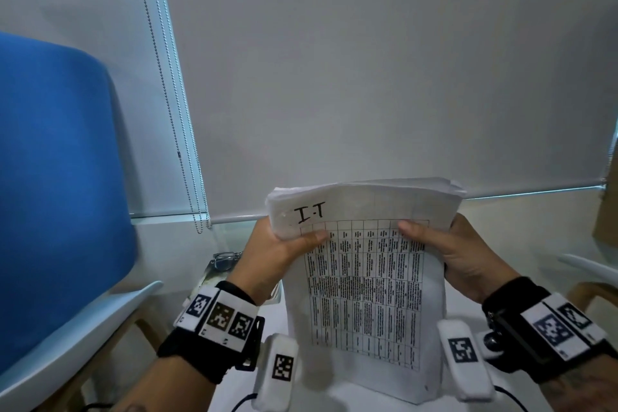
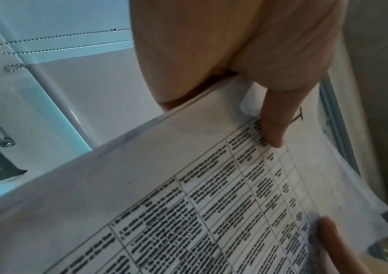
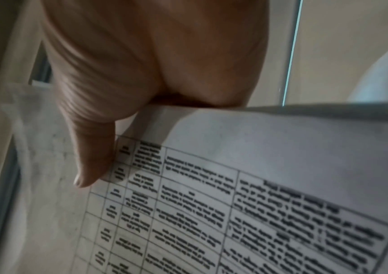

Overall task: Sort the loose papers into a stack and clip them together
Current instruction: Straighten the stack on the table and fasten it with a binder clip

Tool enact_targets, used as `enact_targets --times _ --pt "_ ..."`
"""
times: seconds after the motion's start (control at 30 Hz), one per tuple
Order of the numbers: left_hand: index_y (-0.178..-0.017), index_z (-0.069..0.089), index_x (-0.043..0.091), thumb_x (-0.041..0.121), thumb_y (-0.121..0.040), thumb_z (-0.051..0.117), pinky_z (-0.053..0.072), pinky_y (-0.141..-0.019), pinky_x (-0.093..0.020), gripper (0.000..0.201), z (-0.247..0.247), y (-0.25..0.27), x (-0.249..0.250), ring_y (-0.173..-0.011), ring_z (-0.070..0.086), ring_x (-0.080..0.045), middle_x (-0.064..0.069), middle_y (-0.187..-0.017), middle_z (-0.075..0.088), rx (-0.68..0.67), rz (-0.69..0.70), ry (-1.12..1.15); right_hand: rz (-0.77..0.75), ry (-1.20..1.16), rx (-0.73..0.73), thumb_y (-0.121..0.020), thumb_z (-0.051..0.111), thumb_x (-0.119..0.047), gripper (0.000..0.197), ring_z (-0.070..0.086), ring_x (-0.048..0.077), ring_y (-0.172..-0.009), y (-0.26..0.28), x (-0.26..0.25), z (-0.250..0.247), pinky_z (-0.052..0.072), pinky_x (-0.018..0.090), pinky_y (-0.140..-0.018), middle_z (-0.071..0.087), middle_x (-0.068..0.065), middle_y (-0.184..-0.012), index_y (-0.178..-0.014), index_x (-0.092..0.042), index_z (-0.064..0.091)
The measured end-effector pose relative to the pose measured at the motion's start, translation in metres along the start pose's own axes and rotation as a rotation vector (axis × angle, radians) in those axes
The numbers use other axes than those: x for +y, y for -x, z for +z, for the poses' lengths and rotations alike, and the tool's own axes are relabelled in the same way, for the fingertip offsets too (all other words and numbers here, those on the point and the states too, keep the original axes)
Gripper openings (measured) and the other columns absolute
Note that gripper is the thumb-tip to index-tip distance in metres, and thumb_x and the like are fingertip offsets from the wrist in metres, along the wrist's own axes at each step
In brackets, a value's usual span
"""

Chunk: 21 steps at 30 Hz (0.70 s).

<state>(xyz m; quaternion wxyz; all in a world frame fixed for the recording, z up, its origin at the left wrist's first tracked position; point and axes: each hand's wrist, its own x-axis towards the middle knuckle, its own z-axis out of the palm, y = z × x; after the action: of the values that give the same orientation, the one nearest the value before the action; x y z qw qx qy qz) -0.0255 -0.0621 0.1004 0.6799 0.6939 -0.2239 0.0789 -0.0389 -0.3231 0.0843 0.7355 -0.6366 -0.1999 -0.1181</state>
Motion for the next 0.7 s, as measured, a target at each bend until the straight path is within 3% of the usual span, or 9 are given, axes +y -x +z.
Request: enact_targets --times 0.1,0.17,0.23,0.33,0.4,0.47,0.57,0.7 --pt "-0.104 0.071 0.011 0.019 -0.062 0.081 0.058 -0.089 -0.049 0.044 -0.003 0.0 -0.001 -0.1 0.073 -0.032 -0.014 -0.104 0.078 0.02 -0.004 0.02 -0.104 0.066 0.067 -0.048 0.094 -0.049 0.065 0.073 0.023 -0.095 0.001 -0.009 -0.001 0.058 0.031 -0.082 0.078 0.008 -0.101 -0.101 -0.015 0.077" --pt "-0.103 0.071 0.007 0.02 -0.06 0.081 0.057 -0.09 -0.053 0.046 -0.003 -0.002 0.002 -0.1 0.072 -0.037 -0.017 -0.102 0.077 0.057 -0.005 0.01 -0.197 0.117 0.123 -0.058 0.089 -0.035 0.053 0.074 0.019 -0.089 0.002 -0.02 0.001 0.059 0.023 -0.072 0.078 0.005 -0.097 -0.106 -0.022 0.071" --pt "-0.102 0.07 0.004 0.023 -0.059 0.08 0.056 -0.091 -0.055 0.048 -0.002 -0.003 0.006 -0.099 0.071 -0.04 -0.02 -0.102 0.075 0.08 -0.005 -0.015 -0.303 0.234 0.21 -0.066 0.083 -0.021 0.057 0.074 0.015 -0.084 0.002 -0.028 0.002 0.06 0.024 -0.072 0.074 0.003 -0.099 -0.116 -0.037 0.059" --pt "-0.102 0.068 0.004 0.026 -0.06 0.08 0.054 -0.091 -0.059 0.049 -0.002 -0.003 0.01 -0.101 0.069 -0.043 -0.024 -0.105 0.073 0.068 -0.007 -0.016 -0.465 0.562 0.276 -0.077 0.081 -0.016 0.073 0.064 0.016 -0.082 0.001 -0.041 0.001 0.056 0.025 -0.075 0.059 -0.004 -0.108 -0.13 -0.052 0.046" --pt "-0.105 0.068 0.001 0.023 -0.062 0.08 0.054 -0.092 -0.06 0.05 -0.004 -0.001 0.009 -0.103 0.068 -0.045 -0.026 -0.108 0.072 0.059 -0.012 0.01 -0.591 0.801 0.246 -0.081 0.077 -0.017 0.07 0.059 0.01 -0.088 0.003 -0.053 0.003 0.05 0.018 -0.078 0.057 -0.007 -0.11 -0.138 -0.045 0.046" --pt "-0.105 0.068 0.001 0.017 -0.064 0.079 0.056 -0.09 -0.056 0.045 -0.008 0.002 0.007 -0.102 0.07 -0.043 -0.024 -0.106 0.074 0.05 -0.019 0.034 -0.654 0.998 0.16 -0.085 0.073 -0.026 0.059 0.057 0.009 -0.099 0.005 -0.064 0.009 0.046 0.017 -0.088 0.057 -0.007 -0.117 -0.139 -0.036 0.052" --pt "-0.1 0.069 0.007 0.013 -0.067 0.075 0.062 -0.079 -0.045 0.034 -0.013 0.005 0.004 -0.092 0.075 -0.032 -0.013 -0.095 0.078 0.022 -0.026 0.073 -0.589 1.155 0.05 -0.091 0.061 -0.045 0.04 0.059 0.01 -0.106 0.006 -0.069 0.013 0.049 0.028 -0.092 0.057 -0.01 -0.12 -0.131 -0.037 0.062" --pt "-0.099 0.07 0.012 0.017 -0.067 0.076 0.059 -0.083 -0.044 0.032 -0.015 0.008 0.002 -0.09 0.075 -0.024 -0.008 -0.093 0.079 0.008 -0.036 0.049 -0.583 1.188 -0.006 -0.095 0.052 -0.038 0.041 0.061 0.006 -0.102 0.006 -0.071 0.011 0.047 0.023 -0.089 0.063 -0.012 -0.114 -0.135 -0.034 0.06"
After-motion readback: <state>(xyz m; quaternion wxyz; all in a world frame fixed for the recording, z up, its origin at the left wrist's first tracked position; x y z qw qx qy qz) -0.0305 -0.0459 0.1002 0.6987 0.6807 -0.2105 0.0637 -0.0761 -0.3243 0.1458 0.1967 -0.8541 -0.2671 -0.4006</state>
